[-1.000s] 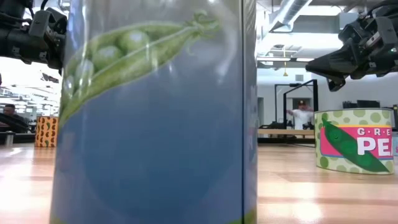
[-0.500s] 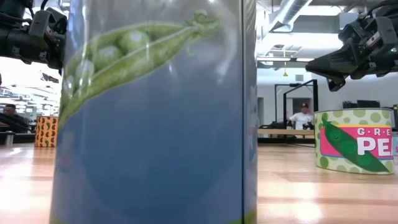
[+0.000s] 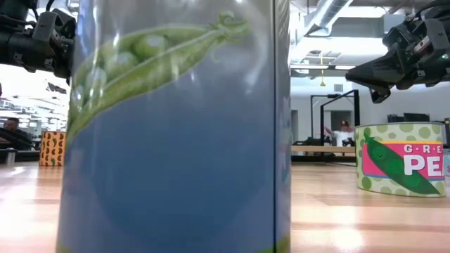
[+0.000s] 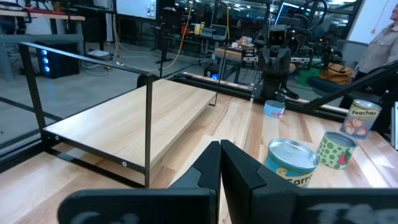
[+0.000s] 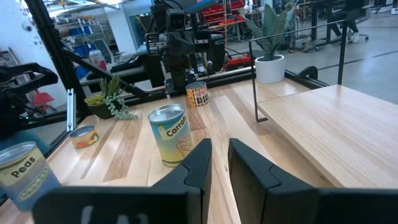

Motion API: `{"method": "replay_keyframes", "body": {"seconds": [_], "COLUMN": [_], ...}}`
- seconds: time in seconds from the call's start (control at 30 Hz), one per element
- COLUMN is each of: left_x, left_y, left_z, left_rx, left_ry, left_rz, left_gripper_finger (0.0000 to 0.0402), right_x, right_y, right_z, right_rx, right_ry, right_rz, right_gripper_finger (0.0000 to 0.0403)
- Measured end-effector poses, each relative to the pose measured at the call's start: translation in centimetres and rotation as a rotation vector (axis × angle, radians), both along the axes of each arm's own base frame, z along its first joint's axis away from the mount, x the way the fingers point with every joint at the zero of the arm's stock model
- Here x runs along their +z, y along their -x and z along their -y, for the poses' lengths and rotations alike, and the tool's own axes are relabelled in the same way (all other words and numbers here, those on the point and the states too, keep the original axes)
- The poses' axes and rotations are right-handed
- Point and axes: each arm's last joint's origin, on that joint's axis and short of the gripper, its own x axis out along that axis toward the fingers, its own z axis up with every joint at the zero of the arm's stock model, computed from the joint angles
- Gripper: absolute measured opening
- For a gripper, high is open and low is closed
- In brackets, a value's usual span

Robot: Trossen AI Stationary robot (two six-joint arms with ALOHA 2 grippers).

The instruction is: Pick and place cans onto a shelf

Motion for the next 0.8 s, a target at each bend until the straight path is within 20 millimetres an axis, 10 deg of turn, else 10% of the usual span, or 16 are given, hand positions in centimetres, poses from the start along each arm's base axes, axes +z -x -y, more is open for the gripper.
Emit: {"method": "replay_keyframes", "body": {"seconds": [0.8], "left_x": [0.09], "left_y": [0.00], "left_z": [-0.06], "left_rx": [0.019], "left_ry": [-0.045], "left_rz": [0.000], "left_gripper_finger": [0.0000], "right_x": [0.01], "right_y": [0.00], "right_z": [0.00], "right_rx": [0.000], "right_ry": [0.000], "right_rz": [0.001], "right_gripper_finger": [0.0082]}}
